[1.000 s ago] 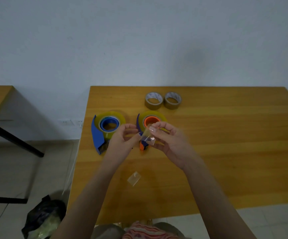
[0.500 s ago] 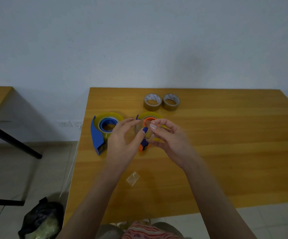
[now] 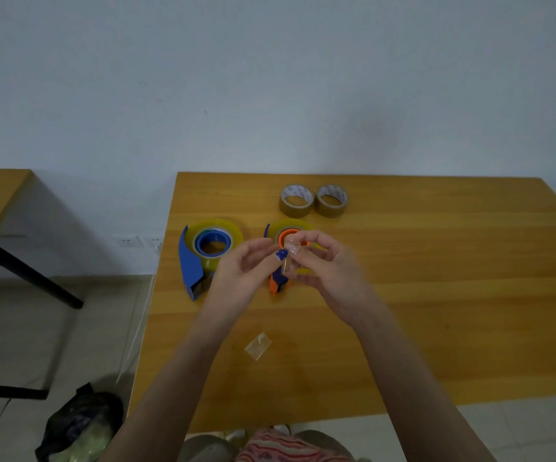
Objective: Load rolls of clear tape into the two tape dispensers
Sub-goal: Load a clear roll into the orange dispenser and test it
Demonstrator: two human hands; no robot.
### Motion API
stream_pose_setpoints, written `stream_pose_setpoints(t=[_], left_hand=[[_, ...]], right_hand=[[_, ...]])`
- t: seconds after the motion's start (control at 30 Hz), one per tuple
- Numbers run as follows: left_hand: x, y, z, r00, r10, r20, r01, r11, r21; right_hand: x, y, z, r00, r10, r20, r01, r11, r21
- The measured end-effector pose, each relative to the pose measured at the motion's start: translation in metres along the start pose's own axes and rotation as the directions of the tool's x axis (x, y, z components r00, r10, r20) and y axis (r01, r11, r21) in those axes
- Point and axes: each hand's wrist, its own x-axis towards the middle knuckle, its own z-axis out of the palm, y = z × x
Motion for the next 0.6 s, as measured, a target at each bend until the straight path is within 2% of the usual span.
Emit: stream_pose_setpoints(t=[0.13,0.2,0.3,0.4,0.47,0.6], left_hand=[[-0.0012,-0.0003,0.0028,0.985,-0.153,0.085,0.171,0.941,-0.293],[-0.0004,-0.0001,0.0045,0.974,-0.199,0.111,0.226,0.905,-0.36],[-0.0005,0.0016,0.005,0.971,-0.202,0.126,0.236,0.888,-0.394],[-0.0022,0.0043,0.0056,0.982,-0.16,0.096,0.181,0.941,-0.286],[-0.0025,0.0043,0.0075,0.994,-0.11,0.024,0.112,0.981,-0.156],[-0.0002,0.0058,0.0101,0.993,0.018,-0.115,-0.023,0.999,-0.038]], right_hand=[[-0.0009,-0.0037,-0.0016,0.998,0.03,0.048,-0.032,0.999,0.043],[-0.0012,-0.0057,-0.0029,0.995,0.051,0.09,-0.06,0.993,0.1],[-0.0011,-0.0083,-0.0055,0.986,0.084,0.141,-0.109,0.977,0.185],[-0.0005,-0.01,-0.0072,0.984,0.098,0.149,-0.127,0.972,0.197],[0.0,-0.0099,-0.0064,0.986,0.104,0.131,-0.126,0.977,0.171],[0.0002,-0.0099,-0.0032,0.99,0.1,0.099,-0.107,0.992,0.063]])
